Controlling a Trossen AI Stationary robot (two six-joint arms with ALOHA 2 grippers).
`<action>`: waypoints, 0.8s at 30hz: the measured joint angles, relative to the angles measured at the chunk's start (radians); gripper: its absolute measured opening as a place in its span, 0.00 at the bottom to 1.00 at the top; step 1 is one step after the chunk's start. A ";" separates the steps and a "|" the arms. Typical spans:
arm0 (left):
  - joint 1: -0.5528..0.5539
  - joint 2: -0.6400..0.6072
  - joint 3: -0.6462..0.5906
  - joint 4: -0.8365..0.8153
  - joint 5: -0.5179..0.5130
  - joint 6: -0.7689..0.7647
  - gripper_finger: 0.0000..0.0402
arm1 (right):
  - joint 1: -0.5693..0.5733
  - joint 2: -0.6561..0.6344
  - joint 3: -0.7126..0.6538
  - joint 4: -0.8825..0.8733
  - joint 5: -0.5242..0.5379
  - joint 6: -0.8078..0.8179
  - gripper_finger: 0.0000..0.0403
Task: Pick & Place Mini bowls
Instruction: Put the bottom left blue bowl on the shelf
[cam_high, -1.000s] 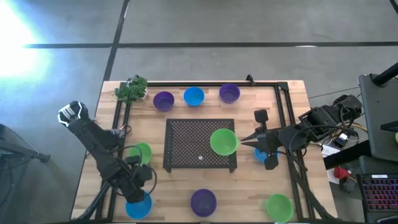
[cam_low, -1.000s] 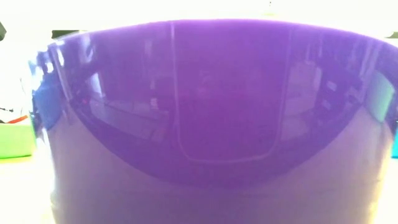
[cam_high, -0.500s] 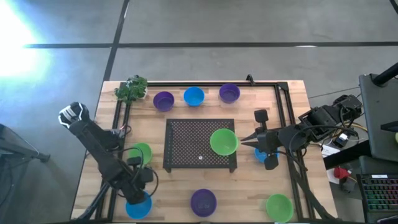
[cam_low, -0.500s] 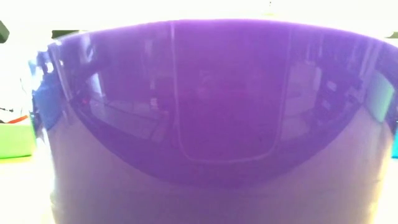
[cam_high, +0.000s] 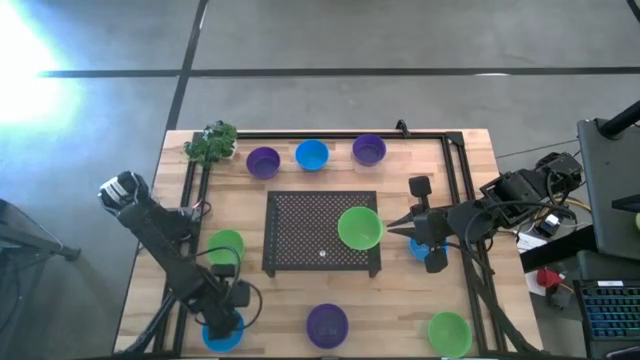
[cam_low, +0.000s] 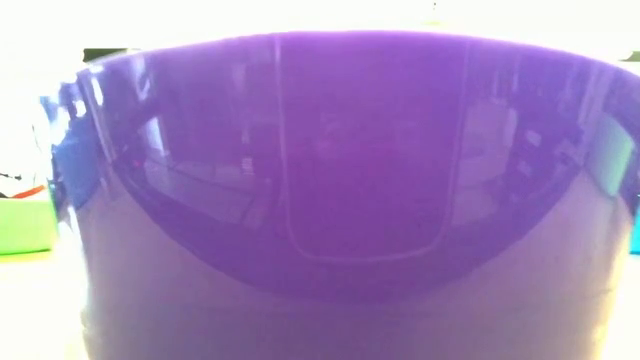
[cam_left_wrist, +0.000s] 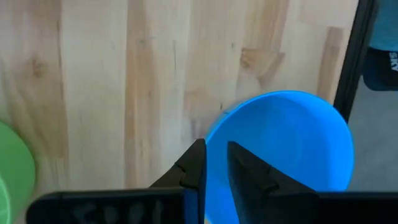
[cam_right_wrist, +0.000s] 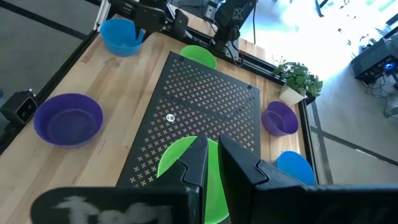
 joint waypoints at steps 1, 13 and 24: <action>-0.001 0.000 0.000 0.007 0.000 0.000 0.14 | 0.000 0.000 0.000 0.000 0.000 0.000 0.08; -0.017 0.007 -0.022 0.009 -0.003 0.018 0.14 | 0.000 0.000 0.000 0.000 -0.001 0.000 0.08; -0.017 0.007 -0.069 0.058 -0.003 0.002 0.14 | 0.000 0.000 0.000 0.000 -0.001 0.000 0.08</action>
